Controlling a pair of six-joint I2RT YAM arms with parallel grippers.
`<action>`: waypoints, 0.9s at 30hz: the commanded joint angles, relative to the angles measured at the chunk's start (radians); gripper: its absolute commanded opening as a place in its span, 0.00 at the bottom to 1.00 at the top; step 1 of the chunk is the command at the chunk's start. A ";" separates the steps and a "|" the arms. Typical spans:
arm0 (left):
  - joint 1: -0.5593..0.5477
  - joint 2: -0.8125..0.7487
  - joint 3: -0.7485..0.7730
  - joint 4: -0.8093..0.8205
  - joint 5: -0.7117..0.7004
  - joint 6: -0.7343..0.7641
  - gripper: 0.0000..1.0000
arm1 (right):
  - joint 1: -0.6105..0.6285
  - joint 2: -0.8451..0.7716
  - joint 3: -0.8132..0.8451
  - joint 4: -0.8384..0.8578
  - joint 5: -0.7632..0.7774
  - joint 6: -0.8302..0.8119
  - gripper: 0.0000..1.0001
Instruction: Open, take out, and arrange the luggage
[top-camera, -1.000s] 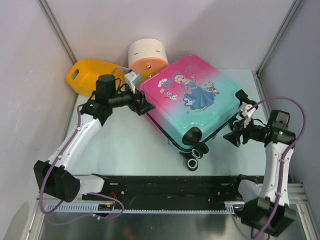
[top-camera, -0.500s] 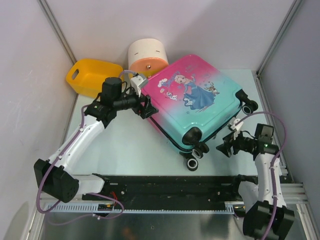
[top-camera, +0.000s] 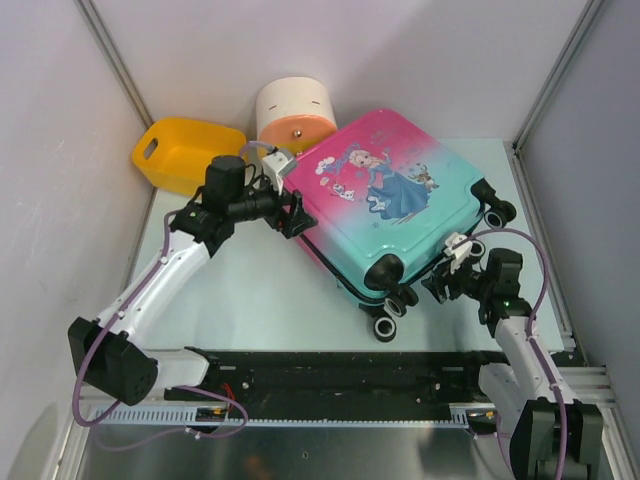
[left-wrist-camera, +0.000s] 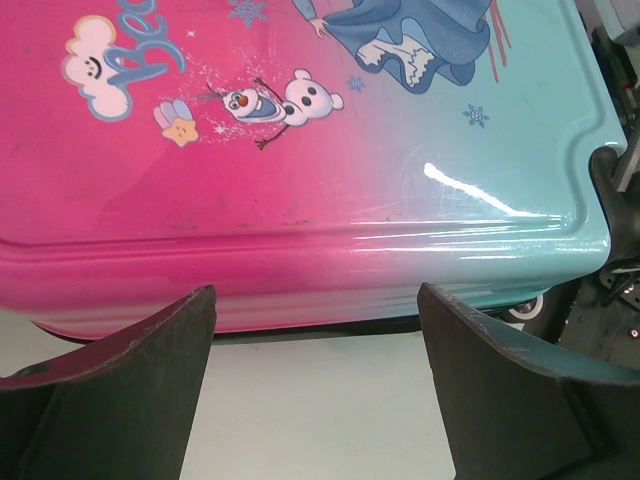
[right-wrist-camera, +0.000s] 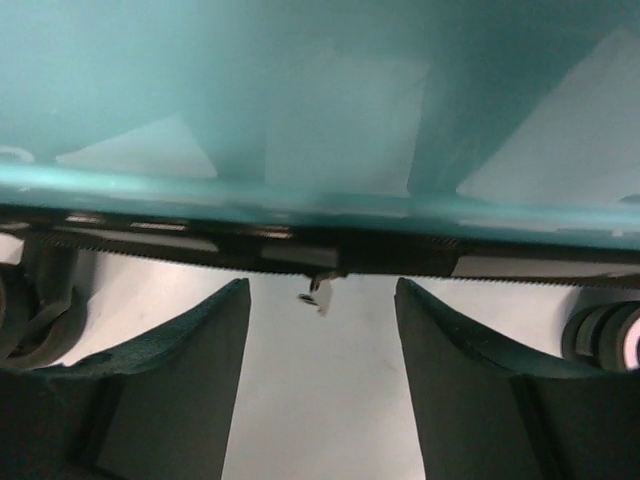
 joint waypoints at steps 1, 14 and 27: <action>-0.018 -0.020 -0.018 0.012 0.022 0.030 0.86 | 0.016 0.035 -0.007 0.221 0.042 0.080 0.64; -0.241 -0.048 0.045 -0.073 0.211 0.471 0.98 | -0.014 -0.011 -0.004 0.095 -0.052 -0.032 0.00; -0.743 0.153 0.187 -0.311 -0.241 1.117 1.00 | -0.021 -0.031 0.015 0.075 -0.018 -0.012 0.00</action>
